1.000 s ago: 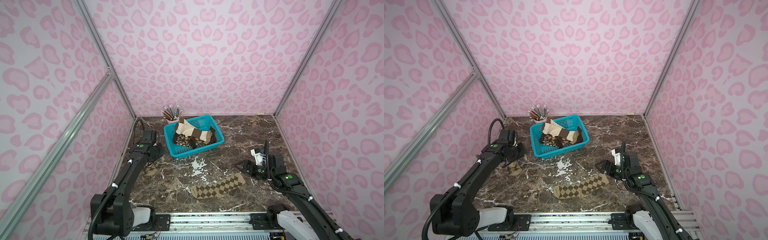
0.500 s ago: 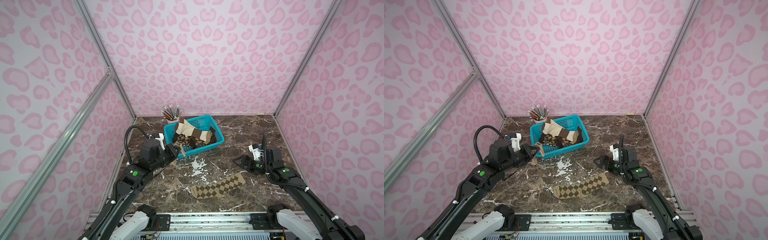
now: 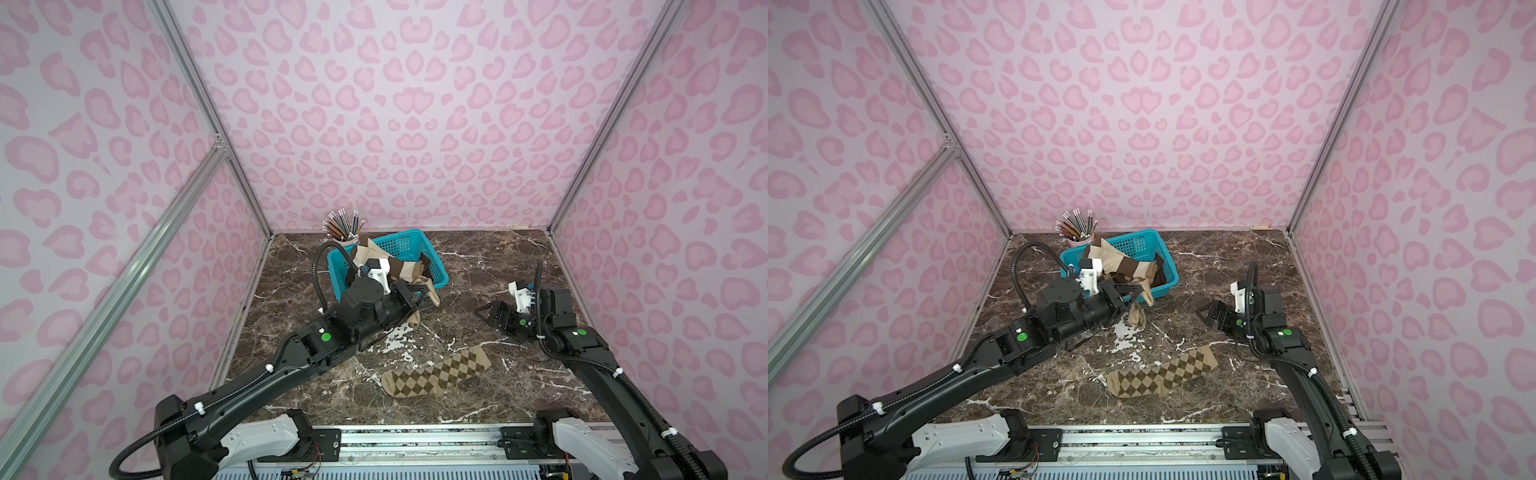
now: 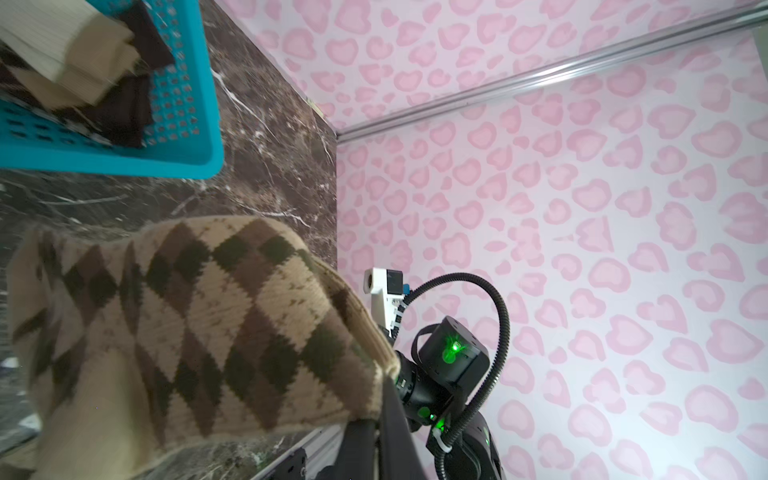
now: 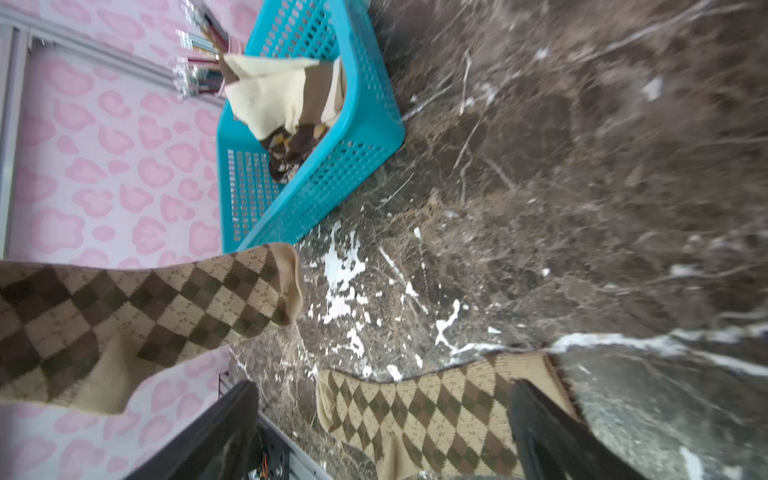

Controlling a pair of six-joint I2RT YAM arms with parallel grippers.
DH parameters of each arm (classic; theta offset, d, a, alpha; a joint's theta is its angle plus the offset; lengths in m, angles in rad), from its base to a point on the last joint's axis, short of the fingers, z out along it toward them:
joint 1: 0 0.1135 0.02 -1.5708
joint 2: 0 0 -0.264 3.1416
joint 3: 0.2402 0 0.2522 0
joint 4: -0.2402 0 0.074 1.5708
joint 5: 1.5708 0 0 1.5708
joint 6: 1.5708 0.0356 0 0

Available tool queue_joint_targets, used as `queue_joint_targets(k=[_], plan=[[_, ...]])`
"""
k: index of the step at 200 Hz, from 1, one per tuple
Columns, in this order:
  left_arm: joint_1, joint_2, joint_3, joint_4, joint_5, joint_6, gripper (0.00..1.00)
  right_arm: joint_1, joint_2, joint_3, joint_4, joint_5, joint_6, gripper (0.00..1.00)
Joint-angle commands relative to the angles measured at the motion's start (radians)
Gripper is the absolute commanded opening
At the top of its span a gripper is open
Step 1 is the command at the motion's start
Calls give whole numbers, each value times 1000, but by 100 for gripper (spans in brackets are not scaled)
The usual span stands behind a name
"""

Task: Place the socks together as a pair
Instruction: Place the sock at the center of the board.

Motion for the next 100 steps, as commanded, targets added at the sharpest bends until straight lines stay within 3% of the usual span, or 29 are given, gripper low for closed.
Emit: queue_joint_targets(k=[1,34,59,100], plan=[[-39,48,-22,245,-61,-96,3,-27,-18,29,-33,18,-35,97],[-73,18,-209,408,-149,-220,3,-26,-18,0,-9,-21,-16,97],[-84,-90,-370,370,-244,-313,3,-8,-2,-39,17,-75,-7,97],[-110,-307,-580,223,-361,-464,3,197,100,-61,-4,-47,-20,96]])
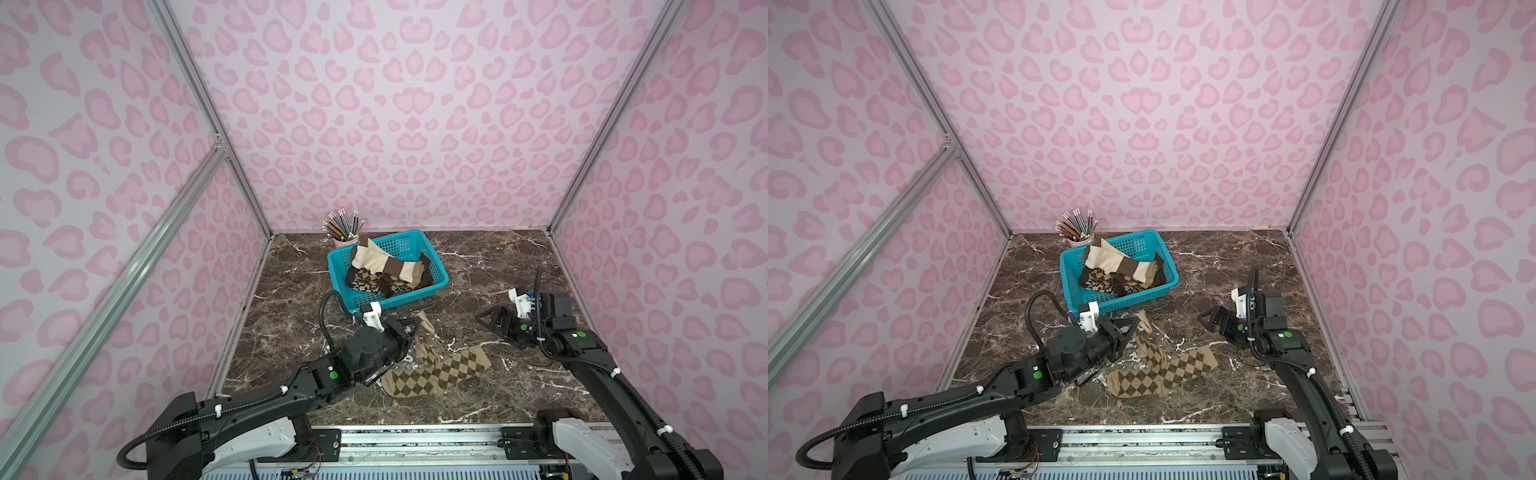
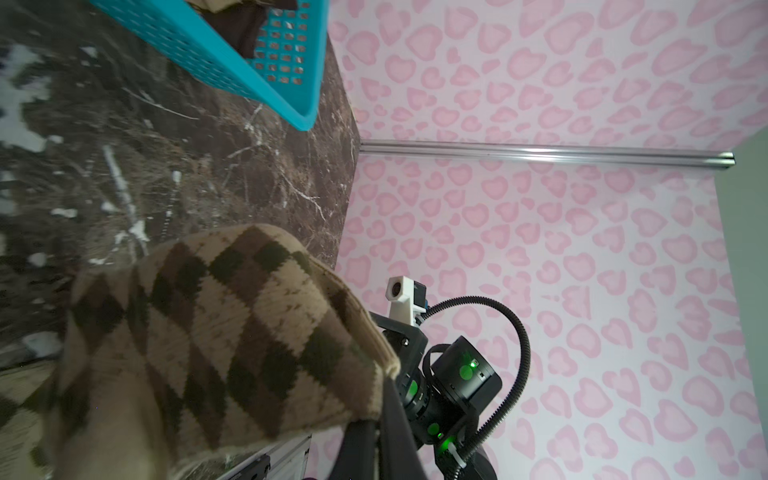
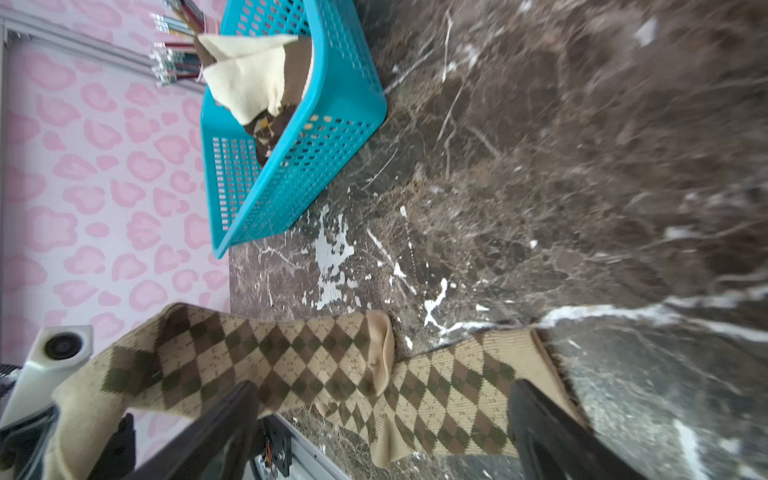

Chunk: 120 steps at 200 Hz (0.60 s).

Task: Place the socks together as a pair
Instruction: Place the sock at the center of the board.

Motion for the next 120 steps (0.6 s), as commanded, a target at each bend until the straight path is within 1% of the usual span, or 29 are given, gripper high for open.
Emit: queue_joint_targets(k=[1,18,42,70,82,103,120], plan=[[-12,-93,-62,-69,-119,-126,3,108,42,-5,6,3,-8,96],[-15,-169,-107,-162,-142,-168,3,185,68,-20,46,15,22,92],[-18,-292,-197,-230,-180,-257,3,284,123,-28,127,5,68,87],[-18,-434,-228,-401,-236,-311,3,412,225,22,169,44,73,82],[-18,-490,-252,-439,-241,-333,3,443,274,47,182,46,73,79],[-18,-557,-274,-529,-238,-379,3,482,361,104,170,48,54,69],[-17,-604,-284,-580,-250,-398,3,523,418,153,167,77,38,66]])
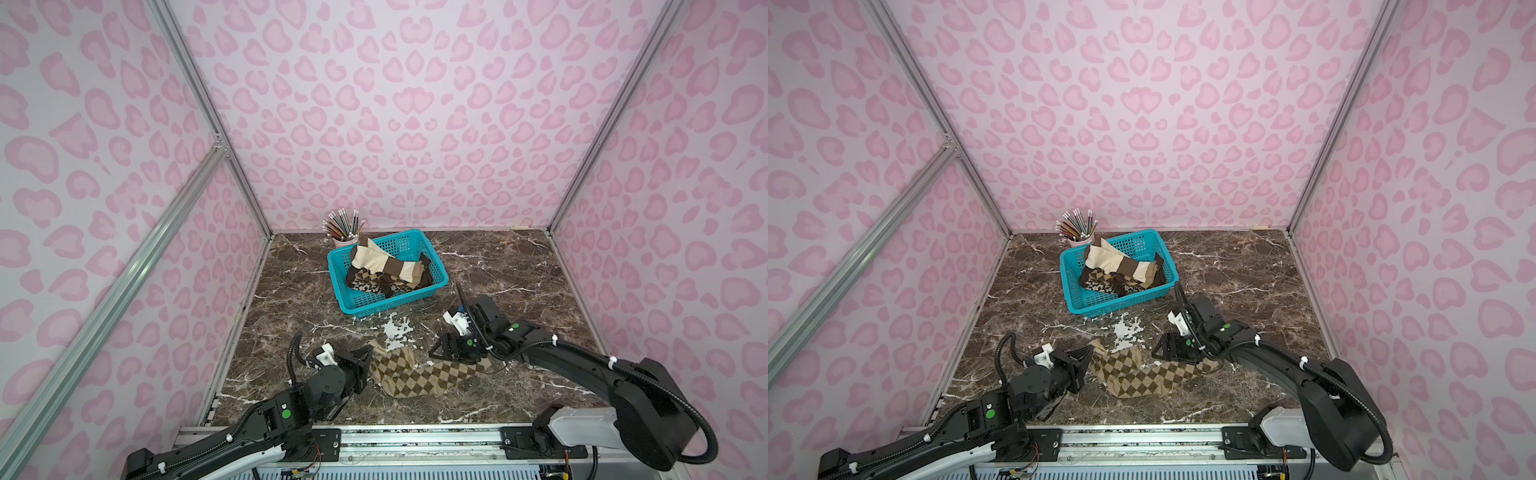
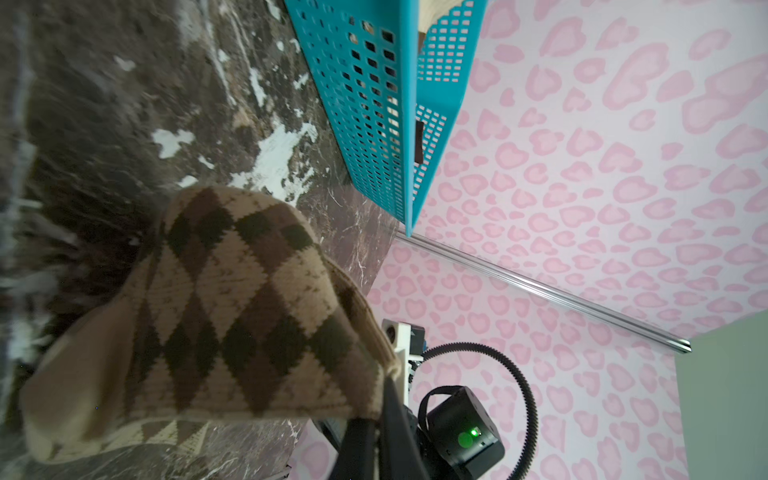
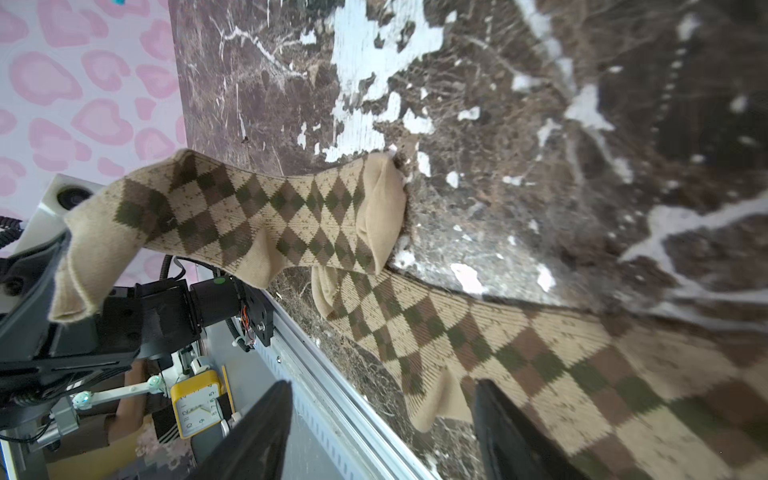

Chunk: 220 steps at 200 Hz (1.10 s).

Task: Place the socks together as a pair
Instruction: Place the sock at the center of the board.

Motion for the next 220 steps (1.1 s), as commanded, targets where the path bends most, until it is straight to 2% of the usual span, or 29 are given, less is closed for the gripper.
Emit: queue_joint_targets(k=[1,37,57,108,125,143,160,174,201,220], plan=[[1,-49,-14,-119,-47,-70,3,42,58,59,30,38,-26,66],[1,-103,-19,-163,-62,-80,3,80,158,102,43,59,-38,57],[1,-108,31,-186,-79,-21,3,79,142,105,37,85,-35,56],[0,-44,476,-520,-247,257,3,-13,15,94,-51,90,-61,60],[1,11,601,-574,-254,347,2,-60,-33,77,-73,79,-68,64],[0,119,681,-599,-211,417,2,-113,-83,55,-81,58,-75,75],[0,250,679,-530,-121,471,2,-168,-124,27,-79,23,-86,89],[0,364,615,-401,-38,488,3,-216,-151,10,-83,-6,-104,95],[-3,571,448,-10,81,483,3,-295,-181,3,-132,-37,-149,98],[-8,763,460,129,128,490,3,-343,-203,0,-173,-45,-184,98]])
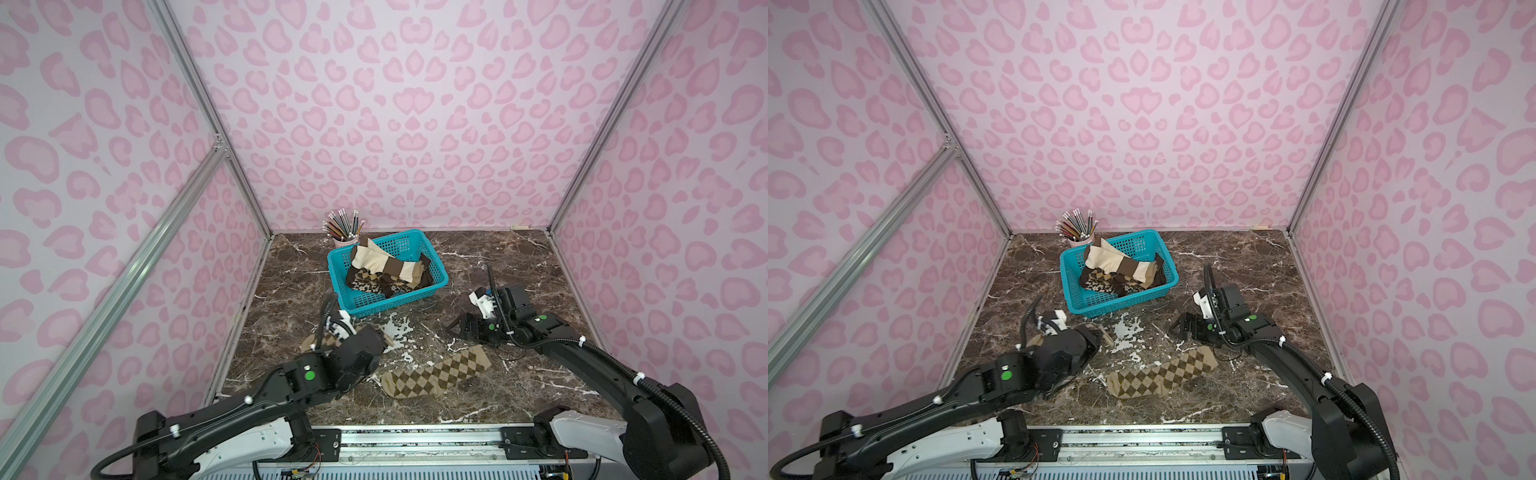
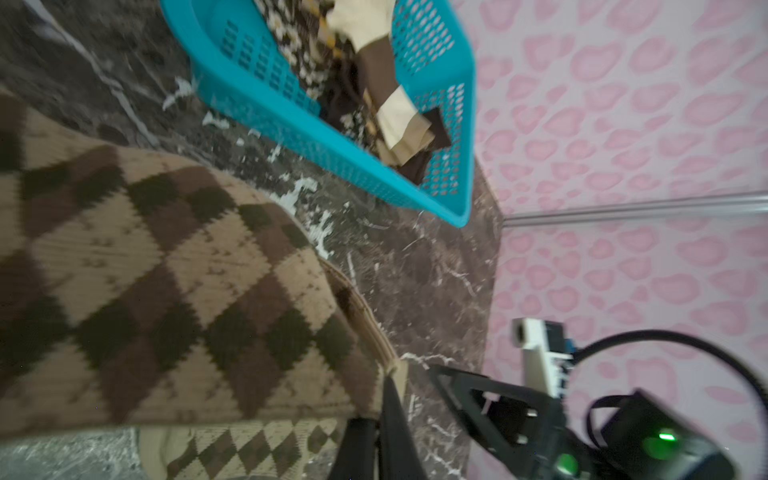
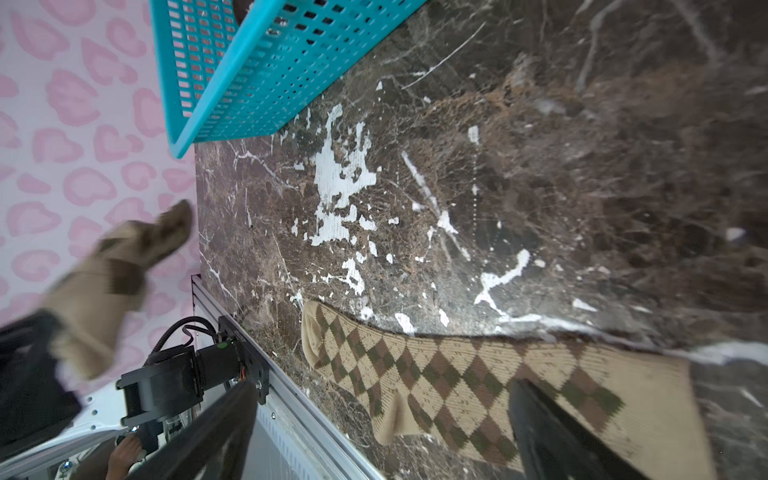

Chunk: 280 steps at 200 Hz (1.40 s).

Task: Place the socks together as a pair
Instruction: Place the sock at the center of the board.

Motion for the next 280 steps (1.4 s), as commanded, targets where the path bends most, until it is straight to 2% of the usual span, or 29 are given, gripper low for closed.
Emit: queue_joint_targets(k=[1,28,58,66,84,106,112,119,148,171,184,200,217,233,264,280], plan=[[-4,166,8,333,104,38,3,-45,-24,-1,-59,-41,-67,98],[-14,388,104,417,198,79,3,-74,-40,-7,-91,-58,-88,98],[-18,504,102,504,296,48,5,-75,-35,-30,-96,-87,-76,98],[-18,525,104,536,328,51,13,-75,-38,-38,-97,-75,-73,98],[-18,561,133,572,377,96,42,-82,-44,-50,-101,-59,-69,98],[-17,528,156,586,396,157,65,-106,-48,-56,-125,-22,-75,98],[-15,510,154,582,404,167,78,-113,-49,-57,-126,-22,-77,98],[-10,485,151,560,410,178,82,-118,-49,-57,-125,-24,-80,98],[16,342,143,299,388,188,84,-102,-20,-63,-91,-81,-65,94],[55,213,101,77,347,185,84,-10,20,-47,-23,-70,-26,90],[89,142,77,-36,304,182,83,33,63,-47,16,-71,26,84],[157,51,-7,-17,318,191,82,66,113,-65,75,-102,104,75],[240,12,-88,19,360,216,79,92,131,-91,132,-117,178,73],[282,12,-123,54,382,255,78,95,137,-117,167,-137,223,73],[348,57,-173,64,416,286,73,95,148,-124,171,-137,210,73],[361,73,-164,0,374,306,72,96,146,-114,158,-130,195,73]])
